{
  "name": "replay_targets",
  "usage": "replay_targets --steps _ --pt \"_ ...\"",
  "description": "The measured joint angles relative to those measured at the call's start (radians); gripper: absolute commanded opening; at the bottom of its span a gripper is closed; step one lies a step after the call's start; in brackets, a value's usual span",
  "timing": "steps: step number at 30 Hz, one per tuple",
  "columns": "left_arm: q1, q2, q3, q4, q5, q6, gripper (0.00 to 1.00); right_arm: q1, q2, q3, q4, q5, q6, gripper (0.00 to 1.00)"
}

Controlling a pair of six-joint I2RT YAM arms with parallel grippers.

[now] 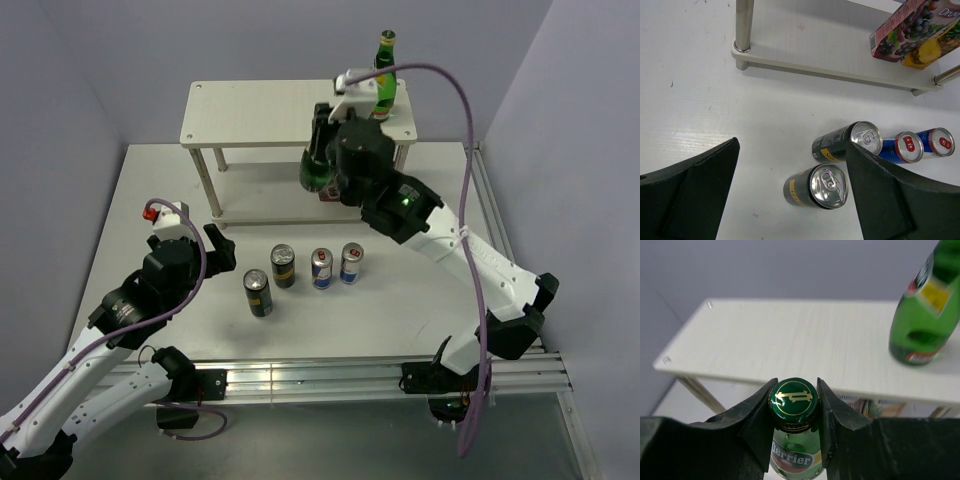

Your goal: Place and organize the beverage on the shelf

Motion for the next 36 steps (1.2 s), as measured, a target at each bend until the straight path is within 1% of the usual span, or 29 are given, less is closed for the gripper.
replay_targets --steps 5,8,10,13,19,21,25,36 --pt "0.000 0.000 0.000 0.000 0.000 0.000 0.94 0.000 0.080 0.319 -0.038 0.019 -0.102 0.00" --pt "0.000 0.000 0.000 0.000 0.000 0.000 0.94 -0.001 0.131 0.442 -0.044 0.044 -0.167 0.00" --pt "0.000 0.000 0.000 0.000 0.000 0.000 0.94 -0.003 0.159 0.479 -0.045 0.055 -0.199 0.00" --pt "0.000 0.000 0.000 0.000 0.000 0.000 0.94 -0.013 0.206 0.509 -0.049 0.061 -0.231 0.00" --pt "0.000 -0.001 0.000 0.000 0.001 0.000 0.94 -0.059 0.307 0.515 -0.053 0.061 -0.252 0.00" --pt "0.000 -0.003 0.000 0.000 0.001 -0.001 0.94 -0.074 0.334 0.529 -0.026 0.056 -0.256 0.00" --pt "0.000 -0.008 -0.004 -0.001 0.001 -0.001 0.94 -0.101 0.356 0.560 -0.028 0.049 -0.254 0.00" --pt "0.000 -0.009 -0.004 -0.001 0.008 -0.001 0.94 -0.181 0.360 0.562 -0.015 0.045 -0.257 0.00"
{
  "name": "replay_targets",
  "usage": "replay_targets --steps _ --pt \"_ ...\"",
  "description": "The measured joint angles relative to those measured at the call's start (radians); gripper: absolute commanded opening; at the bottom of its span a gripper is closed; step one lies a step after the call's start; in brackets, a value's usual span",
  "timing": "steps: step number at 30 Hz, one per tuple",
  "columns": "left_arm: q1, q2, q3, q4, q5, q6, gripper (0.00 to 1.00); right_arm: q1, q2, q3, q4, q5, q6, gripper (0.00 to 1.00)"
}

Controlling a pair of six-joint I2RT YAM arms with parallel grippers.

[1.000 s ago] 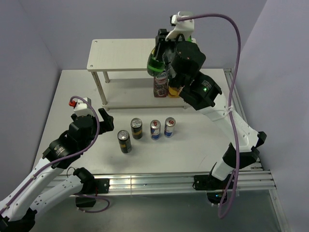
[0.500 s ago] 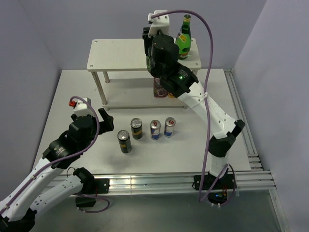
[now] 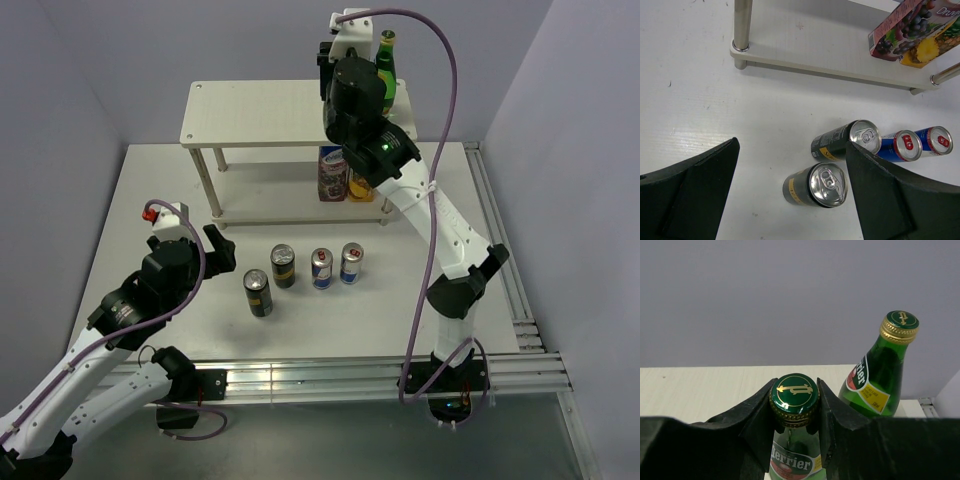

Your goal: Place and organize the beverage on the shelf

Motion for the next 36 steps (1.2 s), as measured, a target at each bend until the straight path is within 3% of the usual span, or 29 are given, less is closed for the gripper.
replay_targets --steps 17,19,21,22,23,26,34,36 --pt "0.000 0.002 0.000 0.000 0.001 0.000 0.94 -0.081 0.065 0.006 0.151 -0.026 -0.002 0.00" --pt "0.000 0.002 0.000 0.000 0.001 0.000 0.94 -0.081 0.065 0.005 0.150 -0.029 -0.002 0.08" --pt "0.000 0.002 0.000 0.000 0.001 0.000 0.94 -0.082 0.065 0.005 0.150 -0.033 -0.002 0.22" --pt "0.000 0.002 0.000 0.000 0.001 0.000 0.94 -0.082 0.065 0.005 0.150 -0.035 -0.002 0.31" --pt "0.000 0.001 0.000 0.000 0.001 0.000 0.94 -0.082 0.065 0.004 0.150 -0.038 -0.002 0.48" --pt "0.000 0.001 0.000 0.000 0.001 0.000 0.94 -0.082 0.065 -0.003 0.162 -0.047 0.002 0.67" --pt "0.000 0.001 0.000 0.000 0.001 0.000 0.94 -0.082 0.065 -0.005 0.172 -0.056 0.001 0.73" --pt "0.000 0.001 0.000 0.000 0.001 0.000 0.94 -0.082 0.065 -0.006 0.173 -0.056 0.003 0.79"
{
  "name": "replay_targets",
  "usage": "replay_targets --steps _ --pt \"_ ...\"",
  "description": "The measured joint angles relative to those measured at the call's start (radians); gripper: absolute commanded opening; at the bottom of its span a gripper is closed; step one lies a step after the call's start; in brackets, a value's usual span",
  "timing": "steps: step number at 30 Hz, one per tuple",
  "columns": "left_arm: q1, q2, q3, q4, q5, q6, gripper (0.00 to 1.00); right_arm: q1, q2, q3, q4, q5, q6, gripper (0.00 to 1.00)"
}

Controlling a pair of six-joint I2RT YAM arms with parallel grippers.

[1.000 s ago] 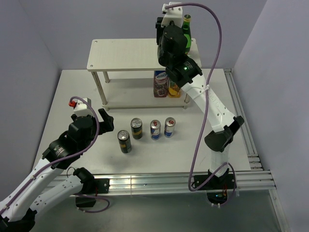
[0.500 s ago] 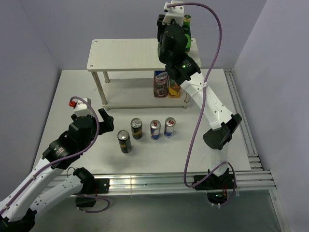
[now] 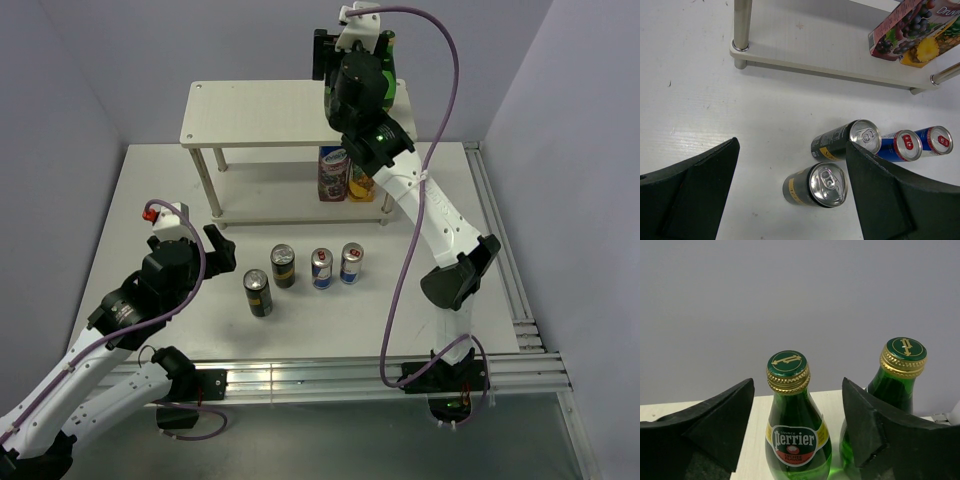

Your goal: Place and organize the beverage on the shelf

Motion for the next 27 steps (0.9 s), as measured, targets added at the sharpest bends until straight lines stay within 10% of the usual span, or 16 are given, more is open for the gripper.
replay_targets --steps 4,27 --pt "0.000 0.000 0.000 0.000 0.000 0.000 0.94 0.000 0.000 -0.018 0.008 0.001 0.003 1.00" --pt "0.000 0.013 0.000 0.000 0.000 0.000 0.95 0.202 -0.375 -0.583 0.165 0.176 -0.014 1.00"
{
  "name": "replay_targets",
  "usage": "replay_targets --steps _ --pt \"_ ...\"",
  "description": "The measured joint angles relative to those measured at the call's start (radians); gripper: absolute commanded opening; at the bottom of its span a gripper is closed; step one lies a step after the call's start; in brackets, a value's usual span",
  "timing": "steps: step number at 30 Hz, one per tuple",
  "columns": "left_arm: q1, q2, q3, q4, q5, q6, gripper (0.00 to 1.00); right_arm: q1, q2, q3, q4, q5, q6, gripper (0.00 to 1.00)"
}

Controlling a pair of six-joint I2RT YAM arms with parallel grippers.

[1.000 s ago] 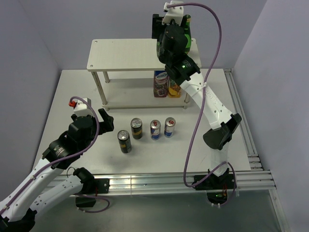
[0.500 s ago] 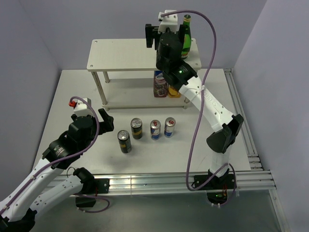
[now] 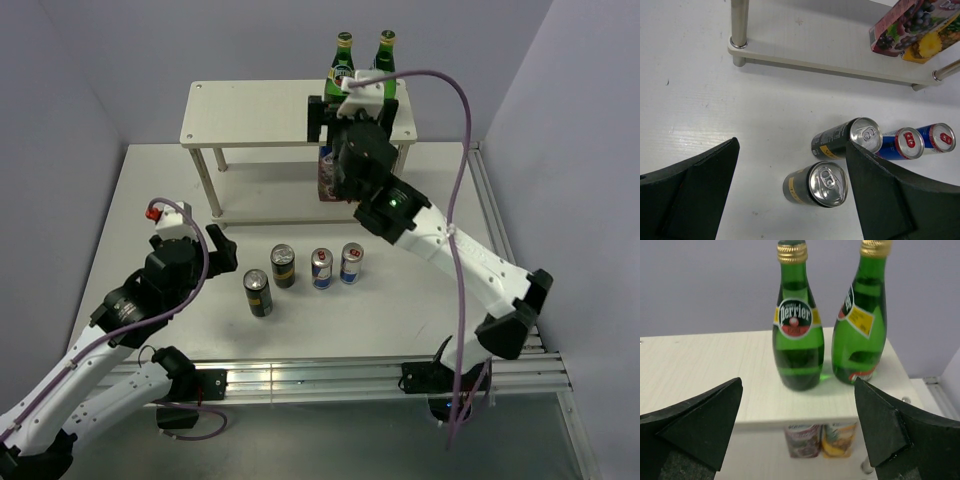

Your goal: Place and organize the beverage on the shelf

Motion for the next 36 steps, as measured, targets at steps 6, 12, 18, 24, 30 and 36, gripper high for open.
replay_targets --steps 6,12,18,24,30,36 --pt "-0.012 -0.002 -0.005 0.024 0.082 0.014 0.97 0.134 -0.262 -0.276 -0.006 0.053 0.158 1.00" --pt "-0.221 0.014 -0.004 -0.002 -0.009 -0.055 0.97 0.309 -0.481 -0.505 -0.069 0.156 0.335 1.00" --pt "-0.553 0.094 0.009 -0.178 -0.294 -0.343 0.98 0.424 -0.545 -0.656 -0.234 0.219 0.546 1.00" --pt "-0.859 0.406 0.070 -0.507 -0.528 -0.874 0.99 0.489 -0.594 -0.726 -0.405 0.245 0.718 1.00" --pt "-0.935 0.620 0.071 -0.625 -0.583 -1.164 0.99 0.515 -0.679 -0.785 -0.502 0.255 0.849 1.00" --pt "-0.952 0.576 -0.042 -0.628 -0.619 -1.270 0.99 0.527 -0.722 -0.843 -0.580 0.254 0.941 1.00"
